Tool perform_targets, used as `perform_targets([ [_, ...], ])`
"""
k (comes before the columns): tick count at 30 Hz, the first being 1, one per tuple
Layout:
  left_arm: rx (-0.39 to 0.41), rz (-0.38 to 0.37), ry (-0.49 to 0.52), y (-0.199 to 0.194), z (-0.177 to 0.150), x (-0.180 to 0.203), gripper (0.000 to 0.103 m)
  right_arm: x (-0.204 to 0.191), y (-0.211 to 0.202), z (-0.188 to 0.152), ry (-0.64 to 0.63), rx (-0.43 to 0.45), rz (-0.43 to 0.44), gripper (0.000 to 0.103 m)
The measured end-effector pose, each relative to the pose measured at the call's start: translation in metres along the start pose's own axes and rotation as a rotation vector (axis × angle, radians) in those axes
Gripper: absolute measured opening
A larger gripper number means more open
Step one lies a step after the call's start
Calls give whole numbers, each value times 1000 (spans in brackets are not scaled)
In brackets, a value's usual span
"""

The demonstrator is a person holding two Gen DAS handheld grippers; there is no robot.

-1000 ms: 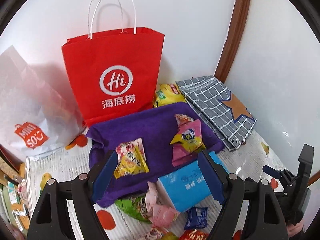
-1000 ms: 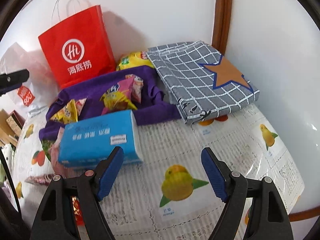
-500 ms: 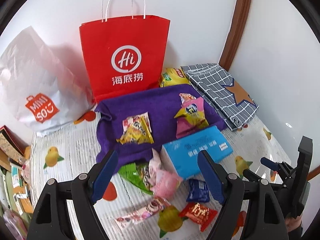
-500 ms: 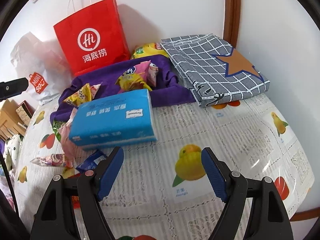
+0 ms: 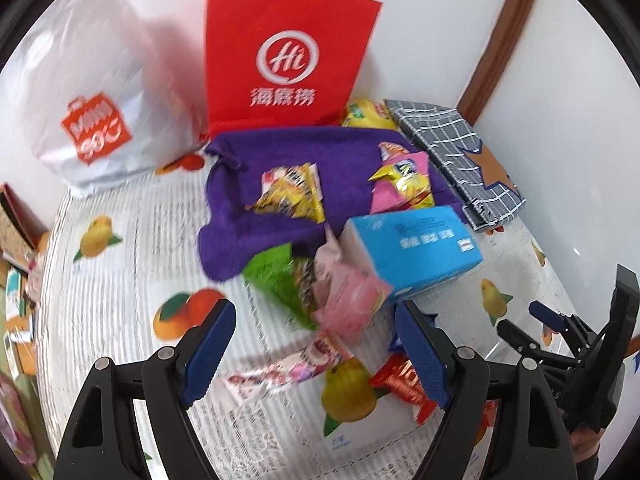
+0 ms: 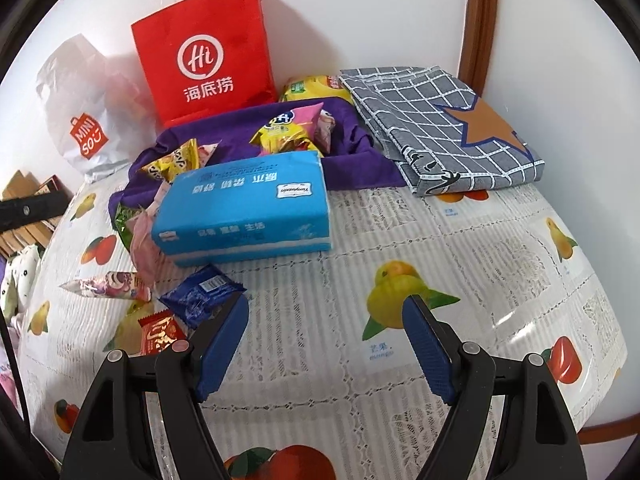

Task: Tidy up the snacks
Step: 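Grasp the blue wrapped packet with the right tool while the left grasps the pink bear candy stick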

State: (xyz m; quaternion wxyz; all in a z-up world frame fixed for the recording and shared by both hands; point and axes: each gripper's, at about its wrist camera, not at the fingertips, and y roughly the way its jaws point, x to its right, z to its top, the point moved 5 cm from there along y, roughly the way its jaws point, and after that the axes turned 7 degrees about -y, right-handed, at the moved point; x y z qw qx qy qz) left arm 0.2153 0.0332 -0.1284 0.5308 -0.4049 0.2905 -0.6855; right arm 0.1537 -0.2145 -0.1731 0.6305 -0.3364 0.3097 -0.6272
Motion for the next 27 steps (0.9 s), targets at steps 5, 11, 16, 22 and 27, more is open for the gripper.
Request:
perform_targets([
  [5,-14,14,-76,3,-10,-28,81,-6,-5,-1,-9,10,9,79],
  [11,-13,24,-139,4,-16,-48,81,-21,2,-3,-16,8,54,79],
  [16,-24,49,-129,10,-22,-49,81,-57,17,3,-79,-8,109,79],
  [22,-33,89,-121,15,-25,-56,81,-90,52,9,-145,-51,147,79],
  [27,-40,103,-135,20,-24,-63,81,-103,81,0,-216,-145,171,79],
])
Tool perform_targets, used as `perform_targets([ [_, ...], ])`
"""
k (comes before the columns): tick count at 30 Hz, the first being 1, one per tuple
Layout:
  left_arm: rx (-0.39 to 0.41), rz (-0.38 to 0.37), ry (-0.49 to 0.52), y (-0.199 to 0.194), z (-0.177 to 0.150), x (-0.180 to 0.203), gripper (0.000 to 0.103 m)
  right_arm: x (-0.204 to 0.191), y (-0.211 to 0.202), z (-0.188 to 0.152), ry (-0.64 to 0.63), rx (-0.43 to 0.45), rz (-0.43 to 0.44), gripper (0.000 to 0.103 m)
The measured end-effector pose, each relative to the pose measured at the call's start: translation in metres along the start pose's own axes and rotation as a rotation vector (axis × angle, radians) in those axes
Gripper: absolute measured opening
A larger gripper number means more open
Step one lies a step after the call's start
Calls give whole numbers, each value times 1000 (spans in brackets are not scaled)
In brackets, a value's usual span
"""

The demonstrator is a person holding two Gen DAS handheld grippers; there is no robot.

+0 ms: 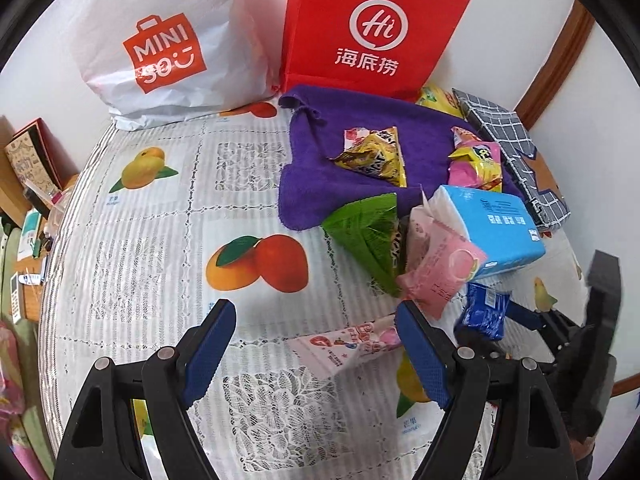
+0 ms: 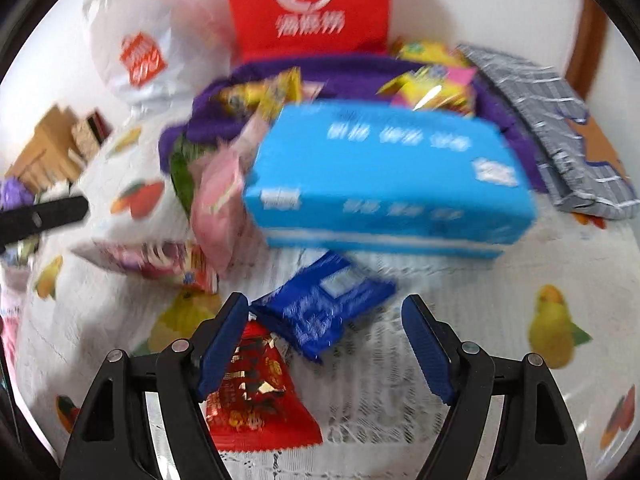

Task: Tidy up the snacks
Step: 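Grasp the blue wrapped packet with the right tool while the left grasps the pink bear candy stick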

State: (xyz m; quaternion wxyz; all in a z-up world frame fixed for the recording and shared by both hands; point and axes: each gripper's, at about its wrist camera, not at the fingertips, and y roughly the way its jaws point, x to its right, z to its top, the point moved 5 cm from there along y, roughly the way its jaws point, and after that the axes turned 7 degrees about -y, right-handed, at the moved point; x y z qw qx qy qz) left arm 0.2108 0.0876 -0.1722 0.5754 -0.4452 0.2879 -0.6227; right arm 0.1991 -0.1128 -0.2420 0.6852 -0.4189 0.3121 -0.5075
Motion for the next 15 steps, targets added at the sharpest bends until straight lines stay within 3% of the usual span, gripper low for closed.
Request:
perform_targets([
  [2,-1,-4,-4,1,0,-1,81,0,0,0,-23,34,-38,75],
  [4,1,-8,-6,2,-1,-2,81,1,-2,-2,-37,62,-29,50],
  [6,0,-15,-13,4,-2,-3,81,6,-4,-5,-30,69,2,35],
  [9,-11,-48,-29,5,-6,-1,81,17,-11,-9,-12,87,27,23],
  [13,-8,-62,-13,9,-11,8,81,33,-17,-13,4,83,15,26],
  [14,-14,-65,-2,12,-12,12,81,38,-18,-13,12,81,9,29],
  [15,-16,-71,11,15,-13,16,81,41,-18,-13,17,77,4,39],
])
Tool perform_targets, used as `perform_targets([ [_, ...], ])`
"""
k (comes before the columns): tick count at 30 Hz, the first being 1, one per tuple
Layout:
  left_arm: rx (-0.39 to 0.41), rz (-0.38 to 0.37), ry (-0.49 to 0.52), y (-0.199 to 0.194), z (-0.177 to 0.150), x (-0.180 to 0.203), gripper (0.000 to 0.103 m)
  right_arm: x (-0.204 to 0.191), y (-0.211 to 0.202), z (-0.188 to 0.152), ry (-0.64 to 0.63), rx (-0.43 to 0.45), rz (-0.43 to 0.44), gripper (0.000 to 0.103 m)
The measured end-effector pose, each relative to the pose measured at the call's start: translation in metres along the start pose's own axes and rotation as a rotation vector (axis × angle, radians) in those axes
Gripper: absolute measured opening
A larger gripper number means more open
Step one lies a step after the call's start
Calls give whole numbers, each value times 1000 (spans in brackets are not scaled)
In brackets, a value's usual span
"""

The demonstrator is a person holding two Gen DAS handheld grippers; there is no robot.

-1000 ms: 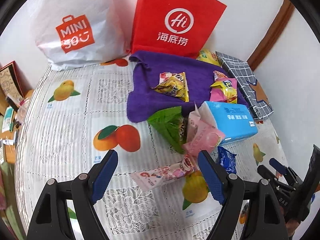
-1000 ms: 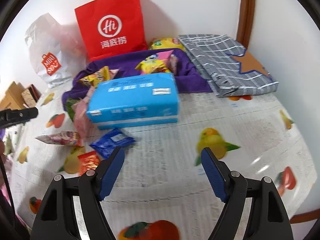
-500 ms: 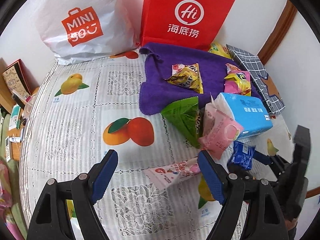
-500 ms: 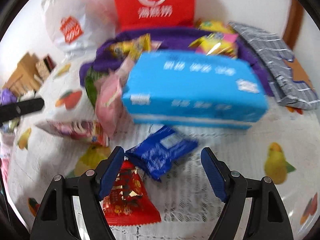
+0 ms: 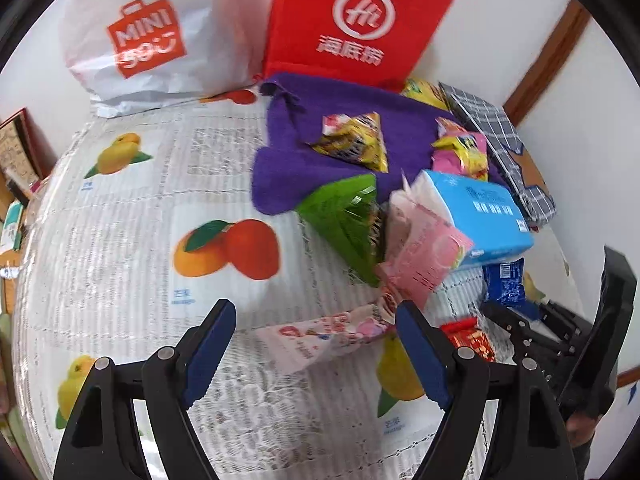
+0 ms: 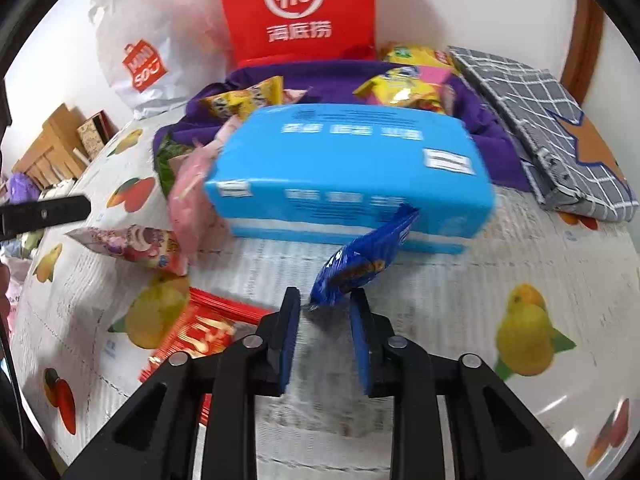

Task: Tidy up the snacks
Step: 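Grasp the blue wrapped packet with the right tool while the left grasps the pink bear candy stick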

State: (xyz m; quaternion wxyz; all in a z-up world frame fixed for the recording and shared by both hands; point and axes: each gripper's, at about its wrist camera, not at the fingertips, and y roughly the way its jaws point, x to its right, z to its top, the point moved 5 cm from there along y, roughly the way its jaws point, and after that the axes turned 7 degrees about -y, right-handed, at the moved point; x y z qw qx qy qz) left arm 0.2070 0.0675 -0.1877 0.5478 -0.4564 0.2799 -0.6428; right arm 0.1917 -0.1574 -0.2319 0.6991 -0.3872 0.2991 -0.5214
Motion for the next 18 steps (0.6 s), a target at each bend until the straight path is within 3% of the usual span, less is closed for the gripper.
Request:
perform_targets([
  [1,-3,1,12,4,-1,4,81,5,-1,0,6,-1,-7,51],
  [5,-35,27,48,25,-5,15,81,16,-7,0,28,20,4,65],
  [11,-93,-1,115,49,-18,31,80,16,-5,3,31,34,23,72],
  [14,-78,2,143,46,-24,34,77,11,8,4,3,7,12,72],
  [16,-66,0,161,42,-28,35,62,10,13,2,-7,-1,-7,72],
  [18,-56,14,186,40,-31,35,53,10,14,1,-19,8,-21,72],
])
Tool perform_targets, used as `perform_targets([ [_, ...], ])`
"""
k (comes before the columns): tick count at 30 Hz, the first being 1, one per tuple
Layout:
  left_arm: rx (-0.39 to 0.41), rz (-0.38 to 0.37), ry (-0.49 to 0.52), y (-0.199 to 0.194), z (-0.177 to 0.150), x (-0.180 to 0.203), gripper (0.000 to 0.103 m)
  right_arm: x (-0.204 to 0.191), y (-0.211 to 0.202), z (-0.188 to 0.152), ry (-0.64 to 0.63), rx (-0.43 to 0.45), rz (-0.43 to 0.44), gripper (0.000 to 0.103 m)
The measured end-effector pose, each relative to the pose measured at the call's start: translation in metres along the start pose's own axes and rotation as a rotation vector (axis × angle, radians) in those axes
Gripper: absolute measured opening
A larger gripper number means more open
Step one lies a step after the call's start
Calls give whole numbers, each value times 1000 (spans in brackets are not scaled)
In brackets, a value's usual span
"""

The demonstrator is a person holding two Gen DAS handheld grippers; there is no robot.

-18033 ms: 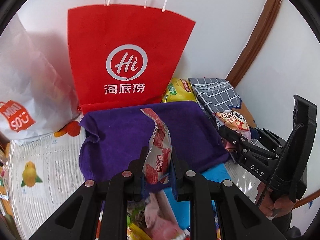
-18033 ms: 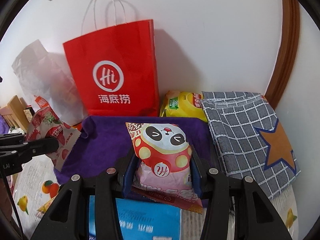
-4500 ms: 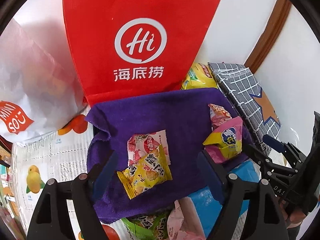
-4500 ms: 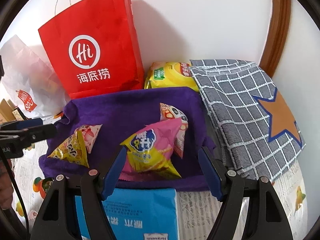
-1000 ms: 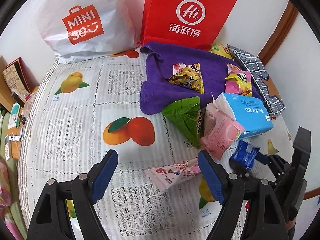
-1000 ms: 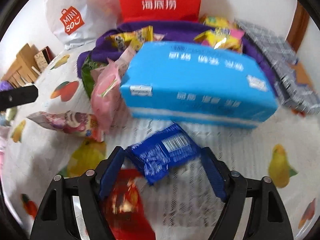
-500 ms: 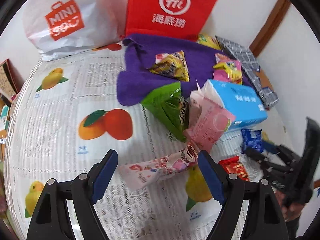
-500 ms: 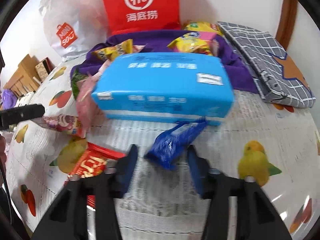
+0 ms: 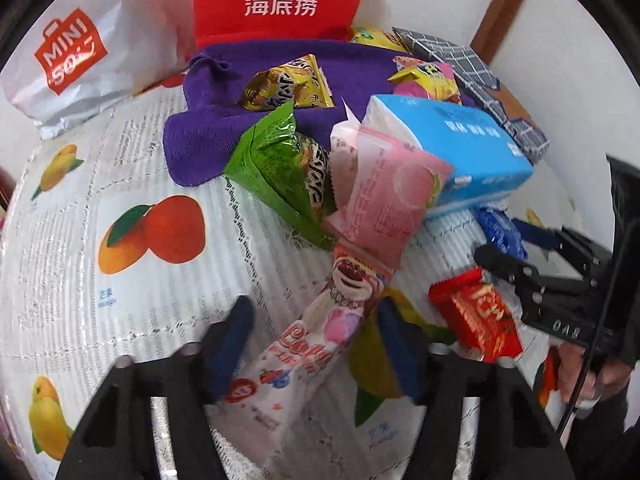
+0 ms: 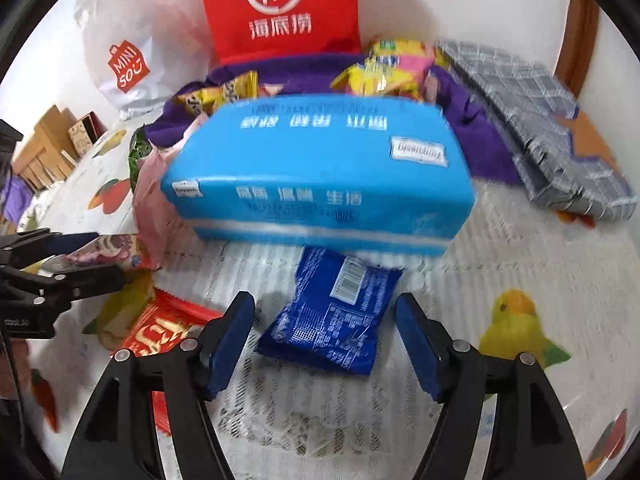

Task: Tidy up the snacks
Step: 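Grasp the blue wrapped packet with the right tool while the left grasps the pink bear candy stick, then carry both held snacks up and over the purple towel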

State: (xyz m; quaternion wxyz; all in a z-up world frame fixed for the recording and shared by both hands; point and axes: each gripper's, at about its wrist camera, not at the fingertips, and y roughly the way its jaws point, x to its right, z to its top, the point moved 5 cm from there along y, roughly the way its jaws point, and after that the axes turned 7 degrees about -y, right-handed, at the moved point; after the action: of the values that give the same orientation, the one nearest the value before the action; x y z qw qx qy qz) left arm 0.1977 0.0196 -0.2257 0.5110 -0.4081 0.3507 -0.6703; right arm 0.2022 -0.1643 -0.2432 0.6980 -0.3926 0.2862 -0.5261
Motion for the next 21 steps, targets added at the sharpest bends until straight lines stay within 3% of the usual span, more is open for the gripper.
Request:
perform_targets([
  [1,4,2,9,-1,-1,1,44,1,0,0,2,7,-5,70],
  [2,6,3,14,-1,0,0,42,3,-1,1,9,14,-9,67],
  [4,2,-15,10,-2,-1,1,29,8,-2,2,26,19,-7,50],
  [6,-15,-51,-2,-2,-1,3,21,12,-3,3,53,15,21,47],
  [11,-12,-66,-12,-7,-7,6,20,13,-12,-4,38,15,16,45],
  [21,50,-120,-43,-51,3,13,20,27,-61,2,61,97,1,45],
])
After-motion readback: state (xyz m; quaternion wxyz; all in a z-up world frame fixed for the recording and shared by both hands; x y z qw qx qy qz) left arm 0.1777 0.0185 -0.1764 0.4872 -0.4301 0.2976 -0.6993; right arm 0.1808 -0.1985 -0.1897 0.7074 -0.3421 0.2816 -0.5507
